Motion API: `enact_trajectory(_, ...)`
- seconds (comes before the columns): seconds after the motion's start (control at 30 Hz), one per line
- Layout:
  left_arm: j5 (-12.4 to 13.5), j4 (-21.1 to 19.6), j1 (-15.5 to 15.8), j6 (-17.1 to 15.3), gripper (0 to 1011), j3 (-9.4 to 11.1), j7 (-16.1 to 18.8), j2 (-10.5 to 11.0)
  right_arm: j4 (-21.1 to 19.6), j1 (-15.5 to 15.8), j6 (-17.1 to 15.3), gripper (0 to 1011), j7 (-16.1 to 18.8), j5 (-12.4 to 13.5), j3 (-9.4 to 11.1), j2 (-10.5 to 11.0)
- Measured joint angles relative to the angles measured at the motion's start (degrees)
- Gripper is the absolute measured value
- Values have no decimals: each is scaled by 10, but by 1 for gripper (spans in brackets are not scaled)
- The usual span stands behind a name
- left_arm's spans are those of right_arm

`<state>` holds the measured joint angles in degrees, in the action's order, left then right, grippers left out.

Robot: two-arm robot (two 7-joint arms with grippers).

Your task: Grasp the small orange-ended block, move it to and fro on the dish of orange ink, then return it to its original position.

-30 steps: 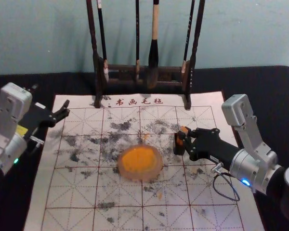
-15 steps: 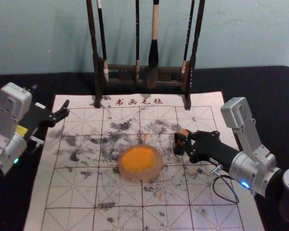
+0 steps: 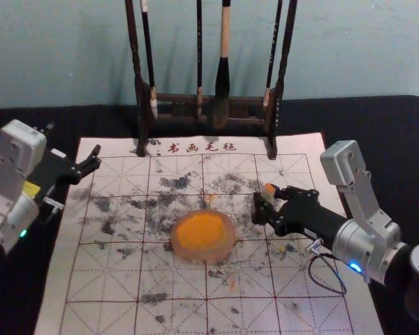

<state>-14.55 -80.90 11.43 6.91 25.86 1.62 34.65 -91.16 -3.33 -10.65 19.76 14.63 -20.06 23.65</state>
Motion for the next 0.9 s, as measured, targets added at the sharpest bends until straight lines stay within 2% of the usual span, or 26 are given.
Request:
enact_trajectory(0.1,0,0,0,0,1001,0,0,0,0,0,0,447,0,0,0,0)
enact_trajectory(0.17,0,0,0,0,1001,0,0,0,0,0,0,490,0,0,0,0)
enact_trajectory(0.2,0,0,0,0,1001,0,0,0,0,0,0,551,0,0,0,0)
enact_trajectory(0.63,0,0,0,0,1001,0,0,0,0,0,0,928,1,1,0,0)
enact_trajectory(0.67,0,0,0,0,1001,0,0,0,0,0,0,928,1,1,0,0)
enact_trajectory(0.73,0,0,0,0,1001,0,0,0,0,0,0,1000,1,1,0,0)
enact_trajectory(0.9,0,0,0,0,1001,0,0,0,0,0,0,1003,1,1,0,0)
